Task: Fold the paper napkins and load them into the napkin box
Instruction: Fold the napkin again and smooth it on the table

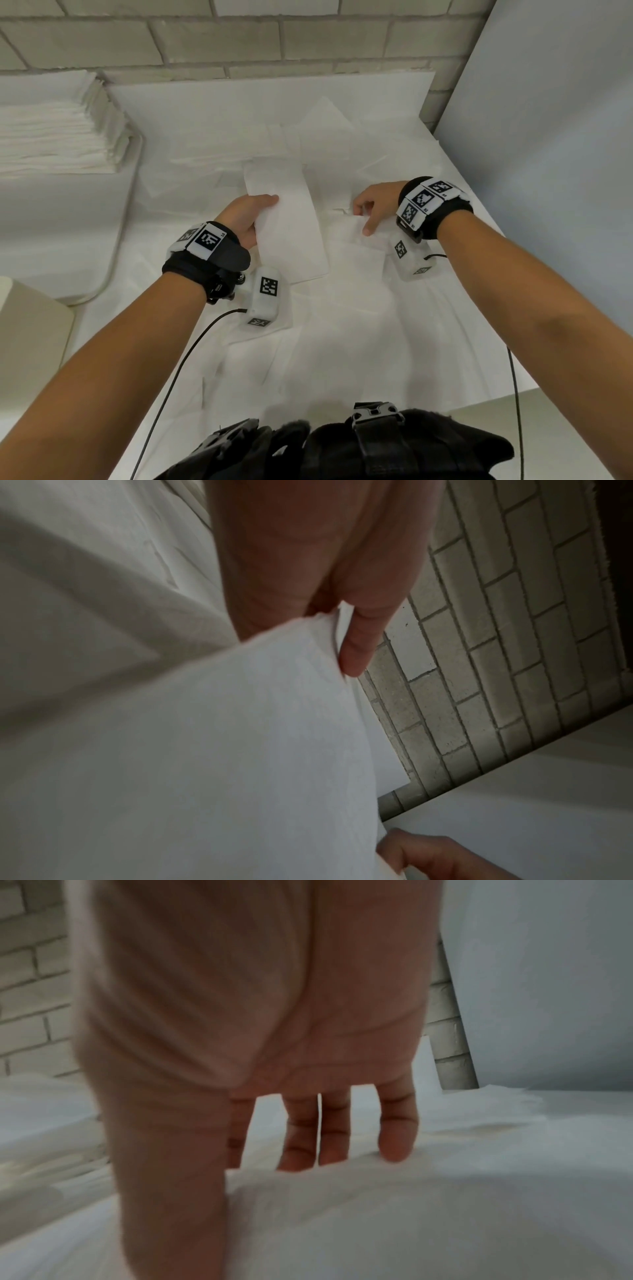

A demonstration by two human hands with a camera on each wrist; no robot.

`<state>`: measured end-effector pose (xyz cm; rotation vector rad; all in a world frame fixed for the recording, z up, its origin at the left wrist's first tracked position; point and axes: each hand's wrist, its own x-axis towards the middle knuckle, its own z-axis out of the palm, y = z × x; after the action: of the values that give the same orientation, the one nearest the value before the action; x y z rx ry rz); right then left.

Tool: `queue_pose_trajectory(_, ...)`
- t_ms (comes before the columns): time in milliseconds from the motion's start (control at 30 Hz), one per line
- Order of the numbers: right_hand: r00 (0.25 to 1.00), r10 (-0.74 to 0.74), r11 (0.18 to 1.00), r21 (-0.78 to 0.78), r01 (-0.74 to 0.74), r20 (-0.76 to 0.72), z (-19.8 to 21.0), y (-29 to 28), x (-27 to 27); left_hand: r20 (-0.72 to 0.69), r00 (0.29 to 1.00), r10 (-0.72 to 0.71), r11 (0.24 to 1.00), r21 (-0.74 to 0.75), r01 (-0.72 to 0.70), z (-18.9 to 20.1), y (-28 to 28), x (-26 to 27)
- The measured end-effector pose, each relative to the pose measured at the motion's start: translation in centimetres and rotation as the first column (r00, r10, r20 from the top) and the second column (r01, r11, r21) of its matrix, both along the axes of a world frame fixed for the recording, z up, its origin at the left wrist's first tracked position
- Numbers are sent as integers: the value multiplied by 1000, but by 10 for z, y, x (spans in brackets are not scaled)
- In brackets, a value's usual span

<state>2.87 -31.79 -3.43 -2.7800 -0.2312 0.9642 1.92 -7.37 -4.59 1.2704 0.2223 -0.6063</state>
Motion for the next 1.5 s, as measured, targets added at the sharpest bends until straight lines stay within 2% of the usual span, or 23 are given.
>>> queue_pose_trajectory(300, 967, -32, 999, 11, 31, 253, 38, -13, -7, 11, 1000, -18, 1000, -3, 18, 2, -4, 2)
queue_pose_trajectory(367, 969, -47, 999, 12, 45, 241, 42, -12, -9, 18, 999, -27, 1000, 12, 27, 2, -5, 1)
queue_pose_trajectory(500, 991, -36, 993, -108, 50, 131, 46, -15, -9, 19, 999, -35, 999, 36, 35, 1, -4, 0)
queue_pose_trajectory(600, 981, -66, 990, -113, 87, 180, 50, -19, -9, 35, 999, -37, 999, 36, 36, 2, -2, 1)
queue_pose_trajectory(700, 928, -101, 987, -81, 139, 357, 72, -20, -7, 56, 998, -33, 999, 19, 32, 5, -2, 2)
queue_pose_trajectory(767, 842, -126, 986, -23, 163, 525, 95, -14, -8, 77, 997, -8, 1000, 13, 7, 8, -1, 5)
queue_pose_trajectory(833, 758, -158, 987, 114, 111, 632, 118, 0, -11, 95, 995, 30, 1000, 2, -30, 9, -2, 8)
queue_pose_trajectory(867, 743, -191, 975, 212, 67, 641, 128, 8, -13, 106, 993, 52, 999, -6, -52, 11, -2, 9)
queue_pose_trajectory(900, 751, -240, 940, 341, 20, 616, 136, 18, -15, 116, 990, 76, 997, -14, -75, 12, -2, 9)
queue_pose_trajectory(933, 775, -305, 871, 491, -8, 554, 142, 27, -16, 126, 987, 103, 995, -26, -100, 14, -2, 10)
queue_pose_trajectory(1000, 812, -435, 670, 742, 3, 389, 143, 43, -14, 134, 980, 150, 987, -74, -141, 20, -2, 12)
queue_pose_trajectory(1033, 817, -485, 580, 814, 32, 314, 140, 50, -10, 140, 978, 155, 985, -101, -141, 23, -2, 12)
queue_pose_trajectory(1067, 817, -519, 518, 853, 66, 252, 135, 57, -5, 149, 979, 143, 984, -127, -124, 27, -2, 11)
queue_pose_trajectory(1133, 814, -562, 459, 875, 156, 150, 121, 69, 8, 171, 981, 86, 982, -180, -55, 35, -3, 9)
queue_pose_trajectory(1233, 797, -599, 448, 855, 260, 71, 100, 79, 19, 193, 979, 57, 974, -225, -12, 41, -1, 5)
queue_pose_trajectory(1333, 789, -608, 447, 857, 255, 83, 94, 85, 17, 177, 978, 113, 977, -199, -77, 42, 5, 3)
queue_pose_trajectory(1400, 775, -620, 403, 897, 182, 121, 107, 84, 11, 152, 978, 145, 979, -162, -120, 38, 12, 5)
queue_pose_trajectory(1433, 767, -629, 343, 930, 128, 126, 117, 83, 9, 142, 978, 153, 980, -147, -132, 37, 16, 6)
queue_pose_trajectory(1500, 755, -650, 142, 990, 7, 88, 138, 81, 8, 125, 977, 175, 979, -126, -160, 31, 23, 7)
